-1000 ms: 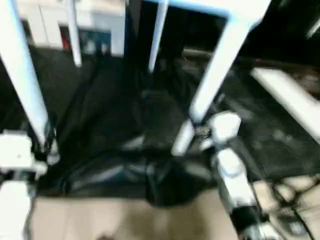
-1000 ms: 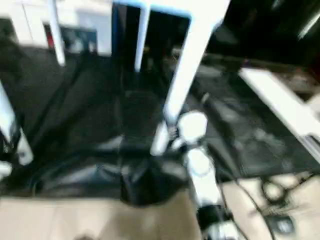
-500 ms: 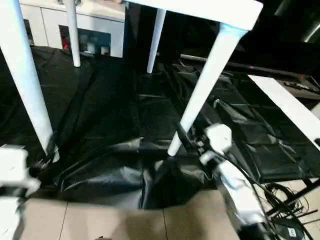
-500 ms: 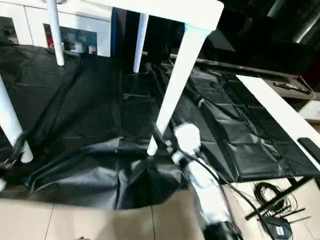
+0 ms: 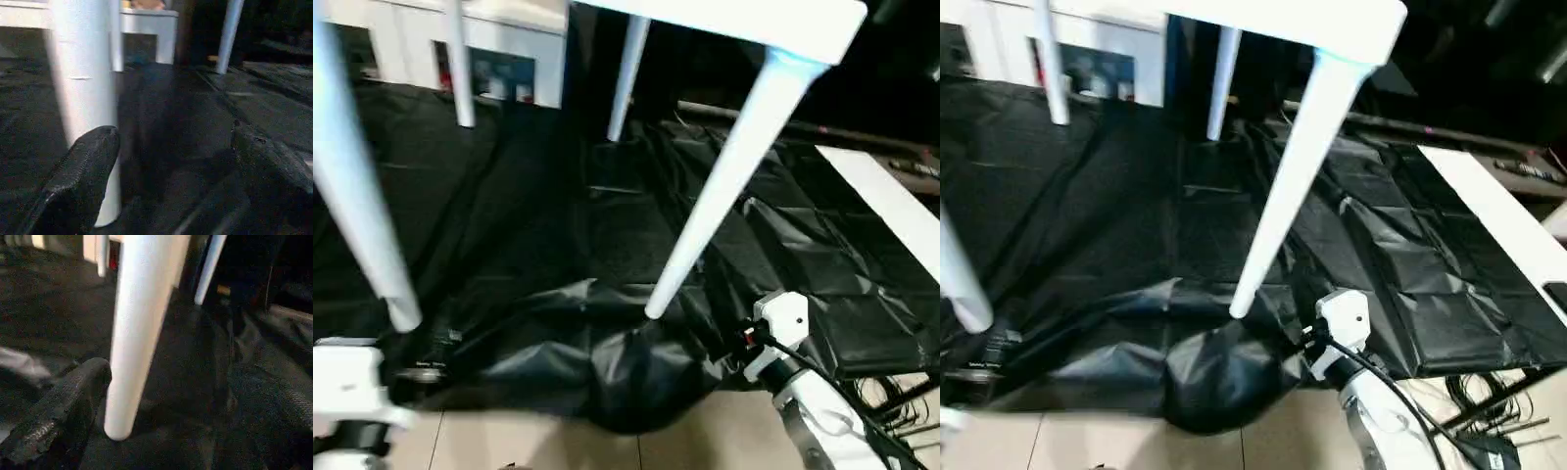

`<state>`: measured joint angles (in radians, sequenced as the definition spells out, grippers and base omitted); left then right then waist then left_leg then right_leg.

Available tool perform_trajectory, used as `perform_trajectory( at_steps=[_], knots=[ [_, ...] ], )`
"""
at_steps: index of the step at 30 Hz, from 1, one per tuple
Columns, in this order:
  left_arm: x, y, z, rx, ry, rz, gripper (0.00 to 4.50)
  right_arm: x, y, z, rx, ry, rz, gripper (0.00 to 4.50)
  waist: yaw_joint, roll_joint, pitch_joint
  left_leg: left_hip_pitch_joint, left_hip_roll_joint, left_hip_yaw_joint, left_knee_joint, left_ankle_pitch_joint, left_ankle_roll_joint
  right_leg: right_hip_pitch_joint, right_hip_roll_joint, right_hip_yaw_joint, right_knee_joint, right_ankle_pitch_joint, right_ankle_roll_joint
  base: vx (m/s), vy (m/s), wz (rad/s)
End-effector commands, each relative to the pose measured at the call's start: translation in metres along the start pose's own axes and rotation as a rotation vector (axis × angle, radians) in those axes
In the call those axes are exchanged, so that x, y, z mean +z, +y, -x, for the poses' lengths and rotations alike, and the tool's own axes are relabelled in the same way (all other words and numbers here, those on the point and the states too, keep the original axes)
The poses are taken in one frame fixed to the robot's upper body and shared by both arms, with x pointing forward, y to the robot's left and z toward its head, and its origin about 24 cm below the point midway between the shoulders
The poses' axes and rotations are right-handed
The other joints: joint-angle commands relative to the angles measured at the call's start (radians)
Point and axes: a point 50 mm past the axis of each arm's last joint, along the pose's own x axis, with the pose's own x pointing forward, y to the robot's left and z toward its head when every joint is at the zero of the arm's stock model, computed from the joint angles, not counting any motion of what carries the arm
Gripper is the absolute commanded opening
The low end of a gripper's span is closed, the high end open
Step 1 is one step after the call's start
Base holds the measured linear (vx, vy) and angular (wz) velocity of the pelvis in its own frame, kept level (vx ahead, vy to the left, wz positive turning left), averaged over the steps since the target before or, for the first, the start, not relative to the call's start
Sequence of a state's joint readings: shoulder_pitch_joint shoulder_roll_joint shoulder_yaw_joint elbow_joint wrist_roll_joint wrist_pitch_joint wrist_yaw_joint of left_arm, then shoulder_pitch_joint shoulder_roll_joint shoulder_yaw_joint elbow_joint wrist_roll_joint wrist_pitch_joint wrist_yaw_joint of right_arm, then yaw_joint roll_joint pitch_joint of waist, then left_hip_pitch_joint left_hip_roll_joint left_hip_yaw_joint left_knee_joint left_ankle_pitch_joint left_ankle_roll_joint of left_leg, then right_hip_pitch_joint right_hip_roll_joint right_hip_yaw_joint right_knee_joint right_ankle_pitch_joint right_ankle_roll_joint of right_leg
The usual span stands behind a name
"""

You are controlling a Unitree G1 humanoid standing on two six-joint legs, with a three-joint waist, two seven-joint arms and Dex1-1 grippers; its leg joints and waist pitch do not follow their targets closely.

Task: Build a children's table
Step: Flip table

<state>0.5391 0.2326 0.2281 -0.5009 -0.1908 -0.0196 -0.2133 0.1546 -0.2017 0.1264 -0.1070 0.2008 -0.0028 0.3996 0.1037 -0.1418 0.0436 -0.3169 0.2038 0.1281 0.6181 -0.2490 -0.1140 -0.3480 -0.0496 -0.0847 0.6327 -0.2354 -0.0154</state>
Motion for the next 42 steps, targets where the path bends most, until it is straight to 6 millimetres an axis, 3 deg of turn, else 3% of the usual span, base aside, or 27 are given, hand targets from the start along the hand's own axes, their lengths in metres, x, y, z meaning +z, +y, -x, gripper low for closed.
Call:
perform_trajectory(
  at_steps=[1,3,4,5,8,10,11,12,13,14,15,18,20,21,23,28,29,31,32,34,35,36,37,38,39,40,42],
  knots=[
    [-0.003,-0.002,-0.006,-0.036,0.005,-0.033,4.13,-0.006,-0.006,-0.004,0.024,0.046,0.062,4.42,-0.007,0.044,-0.027,-0.017,0.036,-0.003,-0.103,-0.203,-0.012,0.017,-0.082,0.068,-0.08,-0.111,-0.044,0.0,0.0,0.0],
    [-0.002,-0.002,-0.008,-0.041,0.003,-0.06,4.13,-0.007,-0.005,-0.007,0.048,0.066,0.088,4.42,-0.02,0.054,-0.026,-0.011,0.051,-0.015,-0.109,-0.227,-0.036,0.018,-0.059,0.053,-0.072,-0.082,-0.074,0.0,0.0,0.0],
    [-0.002,-0.002,-0.008,-0.041,0.003,-0.061,4.13,-0.007,-0.005,-0.007,0.05,0.068,0.09,4.42,-0.038,0.066,-0.026,0.002,0.097,-0.045,-0.135,-0.238,-0.023,0.016,-0.04,0.031,-0.052,-0.036,-0.117,0.0,0.0,0.0],
    [-0.003,-0.003,-0.008,-0.049,0.013,-0.065,4.13,-0.006,-0.004,-0.006,0.064,0.071,0.086,4.42,-0.051,0.072,-0.032,0.01,0.149,-0.075,-0.153,-0.19,0.049,0.009,-0.043,0.016,-0.023,0.012,-0.171,0.0,0.0,0.0],
    [-0.003,-0.005,-0.006,-0.057,0.02,-0.078,4.13,-0.008,-0.001,-0.005,0.103,0.075,0.099,4.42,-0.074,0.077,-0.039,0.026,0.209,-0.088,-0.166,-0.091,0.221,-0.023,-0.05,-0.008,0.028,0.042,-0.282,0.053,-0.091,0.09],
    [-0.005,-0.005,-0.002,-0.04,0.023,-0.073,4.13,-0.012,0.001,-0.001,0.13,0.089,0.086,4.42,-0.083,0.048,-0.047,0.007,0.166,-0.05,-0.136,-0.096,0.33,-0.007,-0.079,0.008,0.008,0.082,-0.416,0.024,-0.176,0.06],
    [-0.006,-0.005,0.0,-0.032,0.031,-0.065,4.13,-0.014,0.0,0.0,0.12,0.094,0.065,4.42,-0.073,0.019,-0.047,-0.051,-0.009,0.033,0.003,-0.122,0.34,0.026,-0.062,0.025,-0.091,0.066,-0.525,0.005,-0.197,-0.02],
    [-0.008,-0.004,0.001,-0.026,0.04,-0.059,4.13,-0.015,-0.001,0.001,0.109,0.098,0.045,4.42,-0.044,0.019,-0.038,-0.05,-0.064,0.05,0.185,-0.196,0.245,0.014,-0.124,0.038,-0.167,-0.173,-0.529,-0.019,-0.192,-0.09],
    [-0.009,-0.005,0.001,-0.025,0.045,-0.03,4.13,-0.015,-0.001,0.002,0.099,0.098,0.033,4.42,-0.045,0.005,-0.028,-0.071,-0.064,0.041,0.207,-0.198,0.175,0.016,-0.114,0.037,-0.171,-0.295,-0.427,-0.019,-0.192,-0.09],
    [-0.011,-0.005,0.003,-0.023,0.054,0.033,4.13,-0.016,-0.002,0.004,0.08,0.097,0.01,4.42,-0.045,-0.002,-0.031,-0.075,-0.072,0.036,0.192,-0.201,0.169,0.035,-0.124,0.059,-0.163,-0.325,-0.35,-0.022,-0.163,-0.08],
    [-0.012,-0.005,0.004,-0.021,0.06,0.033,4.13,-0.017,-0.003,0.005,0.073,0.095,0.008,4.42,-0.034,0.009,-0.025,-0.056,-0.06,0.016,0.119,-0.165,0.169,0.044,-0.149,0.077,-0.18,-0.414,-0.119,-0.027,-0.109,0.06],
    [-0.014,-0.003,0.005,-0.009,0.069,0.013,4.13,-0.018,-0.003,0.005,0.068,0.092,0.004,4.42,0.004,0.039,-0.03,-0.058,0.022,-0.05,-0.009,-0.153,0.237,0.079,-0.176,0.075,-0.145,-0.433,0.24,-0.023,-0.099,-0.04],
    [-0.016,-0.002,0.005,0.001,0.073,0.013,4.13,-0.018,-0.003,0.003,0.063,0.089,-0.006,4.42,0.046,0.026,-0.02,-0.055,-0.01,-0.045,0.092,-0.141,0.176,0.068,-0.312,0.179,-0.192,-0.698,0.19,-0.009,-0.044,-0.06],
    [-0.016,-0.001,0.004,0.004,0.075,0.006,4.13,-0.018,-0.003,0.002,0.065,0.091,-0.007,4.42,0.06,0.024,-0.005,-0.056,-0.033,-0.064,0.136,-0.087,0.118,0.053,-0.304,0.178,-0.207,-0.779,0.113,-0.056,0.021,-0.13],
    [-0.016,-0.001,0.004,0.003,0.073,-0.001,4.13,-0.018,-0.003,0.001,0.066,0.089,-0.009,4.42,0.071,0.013,0.015,-0.02,-0.068,-0.053,0.124,-0.01,0.092,0.015,-0.222,0.116,-0.212,-0.788,0.078,-0.073,0.046,-0.11],
    [-0.017,0.002,0.002,0.004,0.07,-0.009,4.13,-0.019,-0.004,-0.001,0.064,0.09,-0.008,4.42,0.088,0.043,0.016,0.085,-0.011,-0.029,-0.039,-0.237,0.166,-0.006,-0.157,0.066,-0.19,-0.785,-0.014,-0.086,0.208,0.1],
    [-0.017,0.003,0.002,0.005,0.069,-0.006,4.13,-0.019,-0.004,-0.001,0.063,0.09,-0.008,4.42,0.046,0.073,-0.002,0.077,0.032,-0.021,-0.135,-0.456,0.204,-0.009,-0.069,-0.006,-0.073,-0.486,-0.072,-0.06,0.246,0.16],
    [-0.017,0.003,0.003,0.002,0.07,-0.01,4.13,-0.02,-0.003,0.001,0.064,0.091,-0.008,4.42,0.031,0.082,0.002,0.014,0.058,0.006,-0.21,-0.601,0.229,-0.003,-0.015,-0.066,0.091,-0.18,-0.069,-0.07,0.181,0.08],
    [-0.017,0.002,0.003,0.001,0.069,-0.013,4.13,-0.021,-0.003,0.002,0.064,0.092,-0.007,4.42,0.029,0.072,0.003,0.008,0.056,0.019,-0.21,-0.643,0.231,-0.003,-0.016,-0.069,0.107,-0.134,-0.051,-0.088,0.223,0.12],
    [-0.017,0.001,0.004,-0.019,0.066,-0.026,4.13,-0.021,-0.004,0.003,0.051,0.092,-0.017,4.42,0.015,0.046,-0.003,0.013,0.039,0.053,-0.19,-0.685,0.157,0.005,-0.069,-0.021,0.052,-0.234,-0.02,-0.045,0.171,0.08],
    [-0.018,-0.002,0.005,-0.048,0.082,-0.038,4.13,-0.022,-0.004,0.005,0.038,0.092,-0.025,4.42,0.031,0.014,-0.019,0.009,0.015,0.037,-0.082,-0.531,0.098,0.009,-0.197,0.085,-0.093,-0.47,0.002,-0.017,0.117,0.05],
    [-0.018,-0.003,0.005,-0.06,0.079,-0.045,4.13,-0.023,-0.005,0.006,0.027,0.093,-0.026,4.42,0.063,0.038,-0.013,0.007,0.06,-0.031,0.02,-0.292,0.099,0.023,-0.342,0.181,-0.173,-0.542,-0.101,0.018,0.128,-0.09],
    [-0.018,-0.003,0.004,-0.057,0.077,-0.044,4.13,-0.023,-0.006,0.006,0.016,0.093,-0.026,4.42,0.036,0.055,-0.017,-0.023,0.068,-0.059,-0.075,-0.192,0.049,0.047,-0.202,0.079,-0.104,-0.394,-0.137,0.018,0.128,-0.09],
    [-0.019,-0.003,0.004,-0.051,0.079,-0.048,4.13,-0.024,-0.007,0.007,0.001,0.092,-0.031,4.42,0.011,0.059,-0.023,-0.02,0.072,-0.067,-0.111,-0.237,-0.019,0.035,-0.102,0.04,-0.048,-0.249,-0.118,0.02,0.132,-0.22],
    [-0.019,-0.002,0.003,-0.046,0.081,-0.052,4.13,-0.024,-0.008,0.008,-0.011,0.091,-0.035,4.42,0.004,0.086,-0.033,0.017,0.126,-0.107,-0.146,-0.338,-0.144,-0.001,-0.044,0.033,0.006,-0.023,-0.081,0.027,0.088,0.12],
    [-0.022,-0.001,0.003,-0.033,0.095,-0.039,4.13,-0.024,-0.009,0.008,-0.021,0.092,-0.034,4.42,-0.003,0.09,-0.033,0.03,0.153,-0.121,-0.162,-0.333,-0.168,-0.023,-0.03,0.025,0.031,0.006,-0.078,0.017,0.092,0.17],
    [-0.026,0.001,0.002,-0.001,0.114,0.009,4.13,-0.024,-0.009,0.007,-0.021,0.091,-0.034,4.42,-0.025,0.104,-0.045,0.002,0.158,-0.108,-0.161,-0.207,-0.077,-0.047,-0.018,0.014,0.088,-0.03,-0.03,0.009,0.022,0.12]
  ],
)
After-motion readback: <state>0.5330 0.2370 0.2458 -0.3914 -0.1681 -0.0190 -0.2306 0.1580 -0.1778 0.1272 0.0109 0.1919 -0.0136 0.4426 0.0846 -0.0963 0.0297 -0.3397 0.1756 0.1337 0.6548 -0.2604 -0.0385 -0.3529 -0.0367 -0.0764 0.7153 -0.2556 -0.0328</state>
